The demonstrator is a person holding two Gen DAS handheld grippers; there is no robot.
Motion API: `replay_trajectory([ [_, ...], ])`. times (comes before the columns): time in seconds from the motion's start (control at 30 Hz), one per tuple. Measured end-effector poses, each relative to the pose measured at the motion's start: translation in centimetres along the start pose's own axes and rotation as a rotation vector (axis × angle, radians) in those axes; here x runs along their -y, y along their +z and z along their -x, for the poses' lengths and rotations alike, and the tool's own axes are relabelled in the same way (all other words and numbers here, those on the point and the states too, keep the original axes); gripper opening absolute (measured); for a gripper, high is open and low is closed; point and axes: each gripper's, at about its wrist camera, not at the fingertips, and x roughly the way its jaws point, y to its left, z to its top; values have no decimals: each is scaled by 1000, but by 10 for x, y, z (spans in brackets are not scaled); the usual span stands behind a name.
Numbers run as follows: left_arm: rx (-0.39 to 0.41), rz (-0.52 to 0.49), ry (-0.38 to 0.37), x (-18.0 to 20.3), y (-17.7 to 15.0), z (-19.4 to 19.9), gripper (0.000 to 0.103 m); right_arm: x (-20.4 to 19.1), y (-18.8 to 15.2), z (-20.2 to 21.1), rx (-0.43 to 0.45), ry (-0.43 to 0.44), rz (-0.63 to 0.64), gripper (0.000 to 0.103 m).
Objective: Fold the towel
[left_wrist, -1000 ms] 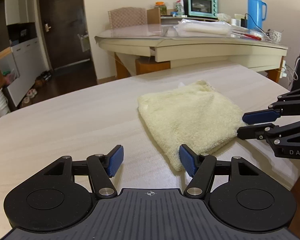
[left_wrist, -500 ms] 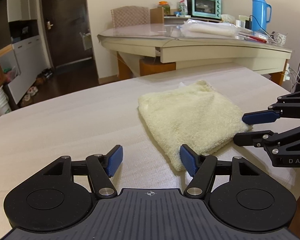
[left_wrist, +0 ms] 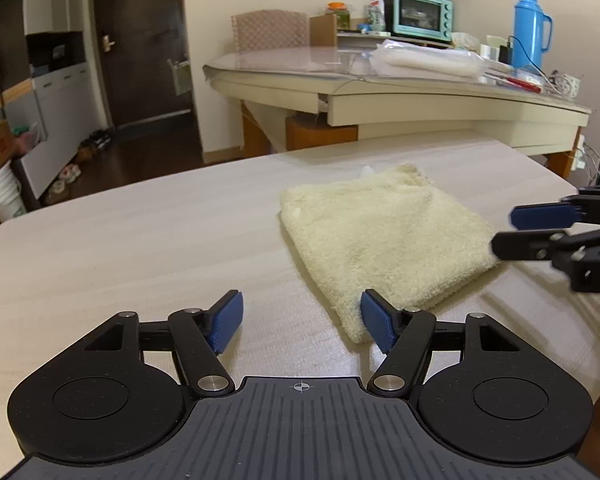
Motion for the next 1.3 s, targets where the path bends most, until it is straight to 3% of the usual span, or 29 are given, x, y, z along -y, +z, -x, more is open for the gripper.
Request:
replay_trajectory([
  [0.13, 18, 27, 0, -1, -2, 7, 93, 5, -4, 17, -2, -29, -27, 63],
  [0.23, 27, 44, -15, -4, -5, 14, 93, 6, -5, 27, 8, -36, -48, 75],
  [0.3, 25, 53, -17, -4, -7, 18, 94, 5, -7, 36, 27, -28, -77, 85],
  [0.37, 24, 62, -18, -4, -10, 22, 96, 5, -8, 42, 41, -33, -96, 103],
  [1.03, 45, 131, -34, 0, -21, 62, 102, 4, -25, 68, 88, 52, -245, 103],
  [1.3, 29, 151, -31, 8, -19, 69, 103, 4, -31, 77, 49, 77, -262, 103],
])
